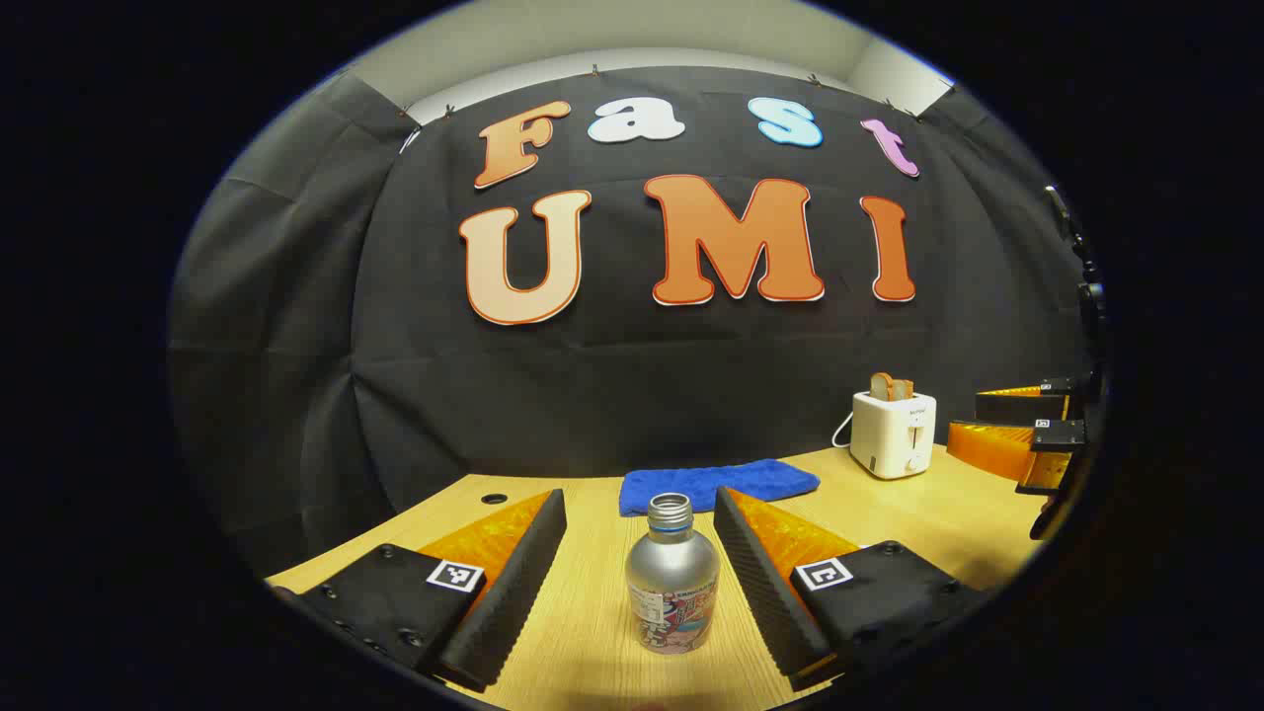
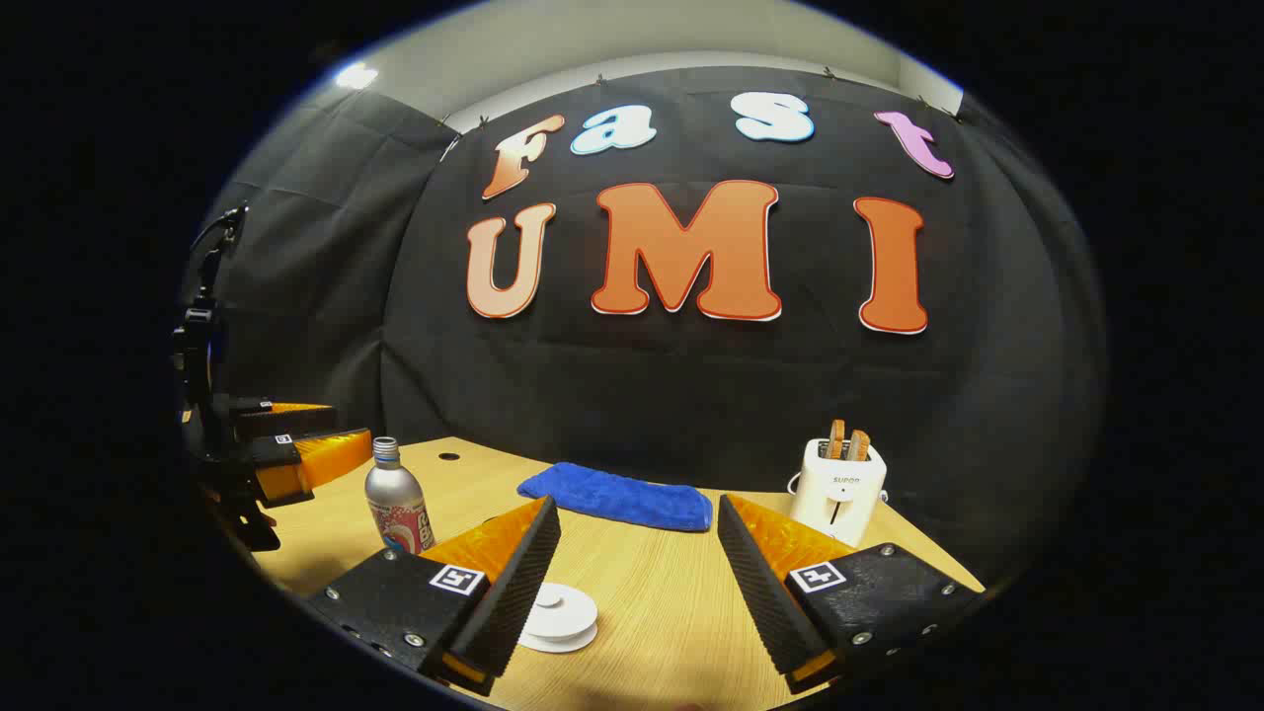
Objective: Open the teacup lid with one hand, grasp the water bottle and pour water into the teacup with the other hand; after pouring, place the water bottle on the coaster and then close the teacup lid.
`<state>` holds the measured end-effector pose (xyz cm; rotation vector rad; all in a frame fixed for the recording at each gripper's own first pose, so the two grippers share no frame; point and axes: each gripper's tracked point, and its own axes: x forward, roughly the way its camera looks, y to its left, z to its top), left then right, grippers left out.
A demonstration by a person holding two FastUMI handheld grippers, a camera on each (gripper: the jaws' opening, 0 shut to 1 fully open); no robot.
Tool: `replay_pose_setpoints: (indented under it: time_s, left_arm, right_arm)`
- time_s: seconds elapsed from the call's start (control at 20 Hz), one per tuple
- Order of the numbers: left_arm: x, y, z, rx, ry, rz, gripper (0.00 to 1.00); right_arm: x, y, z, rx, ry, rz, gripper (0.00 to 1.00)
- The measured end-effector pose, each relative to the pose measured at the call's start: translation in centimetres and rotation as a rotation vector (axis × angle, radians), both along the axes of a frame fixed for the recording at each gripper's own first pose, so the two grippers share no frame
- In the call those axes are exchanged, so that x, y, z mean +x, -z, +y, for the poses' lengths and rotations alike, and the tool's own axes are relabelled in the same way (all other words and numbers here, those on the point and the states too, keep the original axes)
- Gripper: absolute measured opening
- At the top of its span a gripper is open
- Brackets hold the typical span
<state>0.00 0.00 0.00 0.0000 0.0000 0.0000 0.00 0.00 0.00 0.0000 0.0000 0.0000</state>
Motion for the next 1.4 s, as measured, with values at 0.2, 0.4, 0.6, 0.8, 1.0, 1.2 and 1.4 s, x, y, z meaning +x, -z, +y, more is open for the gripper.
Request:
replay_pose_setpoints:
  time_s: [0.2,0.4,0.6,0.8,1.0,1.2,1.4]
  left_arm:
    - [0.0,0.5,0.4,-0.011,-0.007,0.007,0.99]
    - [-0.1,0.9,0.5,-0.011,-0.003,0.017,1.0]
    - [-0.2,0.9,0.1,-0.019,0.01,0.018,0.99]
    - [-0.4,0.4,-0.1,-0.012,0.017,0.009,1.0]
    - [-0.4,0.4,-0.4,-0.016,0.015,0.006,0.99]
    - [-0.1,1.8,-0.5,-0.024,0.002,0.041,1.0]
    - [0.1,2.4,-0.7,-0.008,0.0,0.044,0.99]
  right_arm:
    - [0.0,-0.1,0.1,0.009,-0.002,0.001,0.96]
    - [0.0,0.0,0.1,0.012,0.0,0.007,0.96]
    - [-0.1,0.1,0.3,0.003,0.003,0.011,0.96]
    - [-0.4,-0.2,0.5,-0.001,-0.004,0.002,0.96]
    - [-0.6,0.3,1.0,-0.007,-0.024,0.01,0.96]
    - [-0.5,1.0,1.7,-0.012,-0.05,0.026,0.96]
    - [-0.3,1.4,2.3,-0.01,-0.075,0.028,0.96]
